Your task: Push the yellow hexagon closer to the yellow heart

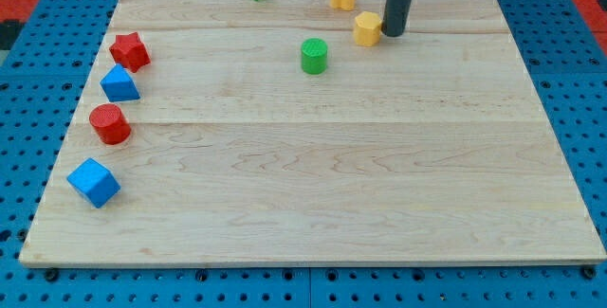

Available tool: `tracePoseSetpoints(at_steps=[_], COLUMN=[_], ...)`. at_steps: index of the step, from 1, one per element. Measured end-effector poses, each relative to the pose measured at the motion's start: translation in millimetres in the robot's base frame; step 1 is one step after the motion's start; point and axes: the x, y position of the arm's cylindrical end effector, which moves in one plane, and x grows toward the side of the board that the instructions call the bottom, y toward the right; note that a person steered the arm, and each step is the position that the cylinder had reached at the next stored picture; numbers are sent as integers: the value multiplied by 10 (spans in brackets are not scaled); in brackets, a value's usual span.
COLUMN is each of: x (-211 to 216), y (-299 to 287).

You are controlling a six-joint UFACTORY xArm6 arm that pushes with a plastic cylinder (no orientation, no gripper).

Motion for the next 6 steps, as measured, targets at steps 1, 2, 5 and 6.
tracePoseSetpoints(at_steps=[1, 2, 5, 6], x=[323, 494, 879, 660], y=[-29, -291, -107, -494])
